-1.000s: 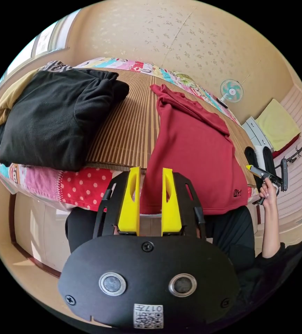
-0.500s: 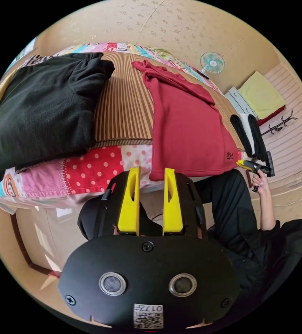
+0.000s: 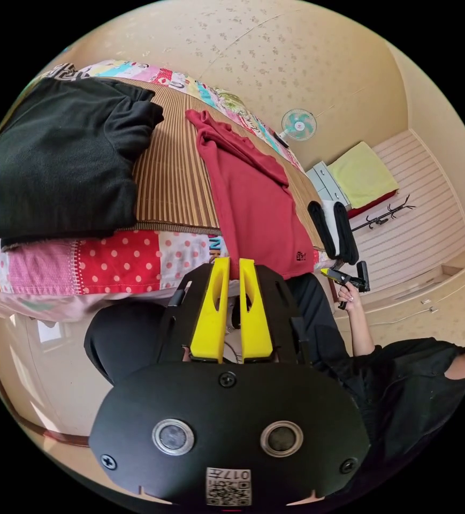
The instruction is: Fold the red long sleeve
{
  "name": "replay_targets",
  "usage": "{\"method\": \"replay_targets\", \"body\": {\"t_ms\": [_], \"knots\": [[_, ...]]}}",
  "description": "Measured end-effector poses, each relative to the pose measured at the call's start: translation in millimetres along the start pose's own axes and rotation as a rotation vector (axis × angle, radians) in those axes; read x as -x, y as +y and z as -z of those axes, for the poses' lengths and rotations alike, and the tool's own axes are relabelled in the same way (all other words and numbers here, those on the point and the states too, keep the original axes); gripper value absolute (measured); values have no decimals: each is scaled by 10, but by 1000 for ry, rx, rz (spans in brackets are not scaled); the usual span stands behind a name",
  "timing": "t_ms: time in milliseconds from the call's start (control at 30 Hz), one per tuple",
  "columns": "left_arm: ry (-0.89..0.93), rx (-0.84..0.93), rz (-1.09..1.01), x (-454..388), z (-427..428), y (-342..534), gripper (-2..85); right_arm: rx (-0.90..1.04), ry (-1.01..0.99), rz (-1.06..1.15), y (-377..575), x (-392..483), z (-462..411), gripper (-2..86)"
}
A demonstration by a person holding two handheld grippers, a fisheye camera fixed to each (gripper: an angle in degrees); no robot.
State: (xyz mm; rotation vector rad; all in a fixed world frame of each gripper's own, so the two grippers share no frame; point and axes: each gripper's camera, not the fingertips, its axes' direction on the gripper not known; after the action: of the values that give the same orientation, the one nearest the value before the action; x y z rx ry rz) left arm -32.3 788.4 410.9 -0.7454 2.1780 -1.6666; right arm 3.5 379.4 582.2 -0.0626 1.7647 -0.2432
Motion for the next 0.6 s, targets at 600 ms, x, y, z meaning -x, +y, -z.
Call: {"method": "replay_targets", "body": {"t_ms": [600], "knots": [[78,-52,106,319,283,171,26,142,-215,-67,-138,-794,51,33]]}}
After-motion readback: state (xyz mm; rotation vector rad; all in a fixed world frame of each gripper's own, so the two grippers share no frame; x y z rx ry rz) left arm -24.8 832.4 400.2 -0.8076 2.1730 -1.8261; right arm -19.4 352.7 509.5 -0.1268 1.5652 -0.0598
